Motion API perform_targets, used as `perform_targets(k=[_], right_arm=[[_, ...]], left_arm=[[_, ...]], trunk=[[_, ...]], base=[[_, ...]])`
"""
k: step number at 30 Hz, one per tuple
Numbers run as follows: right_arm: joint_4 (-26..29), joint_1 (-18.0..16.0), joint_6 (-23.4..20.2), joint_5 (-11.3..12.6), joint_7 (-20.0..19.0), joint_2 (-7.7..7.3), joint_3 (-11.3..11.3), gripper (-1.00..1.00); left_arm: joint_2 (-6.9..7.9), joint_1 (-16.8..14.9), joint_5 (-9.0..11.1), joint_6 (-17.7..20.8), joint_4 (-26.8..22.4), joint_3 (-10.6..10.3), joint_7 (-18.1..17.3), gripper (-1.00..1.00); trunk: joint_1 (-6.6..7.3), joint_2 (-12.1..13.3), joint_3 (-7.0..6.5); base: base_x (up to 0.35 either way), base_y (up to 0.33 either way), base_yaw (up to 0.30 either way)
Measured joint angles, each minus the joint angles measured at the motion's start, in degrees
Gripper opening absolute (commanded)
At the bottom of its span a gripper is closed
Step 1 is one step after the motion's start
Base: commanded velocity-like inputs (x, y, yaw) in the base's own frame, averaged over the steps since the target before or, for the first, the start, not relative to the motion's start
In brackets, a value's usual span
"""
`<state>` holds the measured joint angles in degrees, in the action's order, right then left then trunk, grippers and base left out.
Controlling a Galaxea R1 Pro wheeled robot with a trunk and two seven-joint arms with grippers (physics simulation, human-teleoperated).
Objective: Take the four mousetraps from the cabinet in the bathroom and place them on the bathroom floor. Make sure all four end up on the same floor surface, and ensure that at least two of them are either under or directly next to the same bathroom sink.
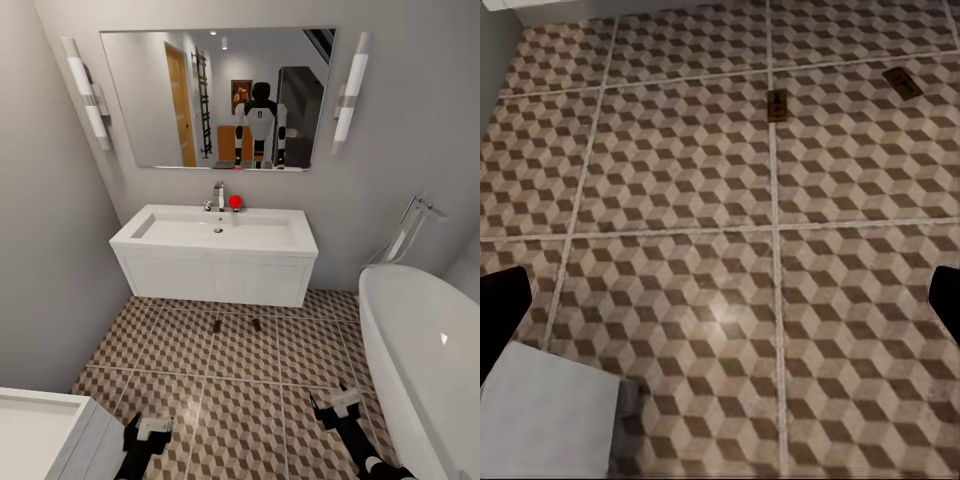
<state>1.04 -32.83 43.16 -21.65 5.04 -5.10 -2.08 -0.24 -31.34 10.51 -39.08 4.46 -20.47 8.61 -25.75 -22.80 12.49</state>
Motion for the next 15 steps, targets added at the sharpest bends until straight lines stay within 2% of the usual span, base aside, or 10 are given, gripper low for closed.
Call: perform_targets(k=[15], right_arm=[[0.0, 1.9, 0.2, 0.1, 0.2, 0.25, 0.0, 1.0]], left_arm=[[0.62, 2.4, 0.1, 0.2, 0.0, 0.0, 0.1, 1.0]], trunk=[[0.0, 0.0, 0.0]], base=[[0.0, 0.0, 0.0]])
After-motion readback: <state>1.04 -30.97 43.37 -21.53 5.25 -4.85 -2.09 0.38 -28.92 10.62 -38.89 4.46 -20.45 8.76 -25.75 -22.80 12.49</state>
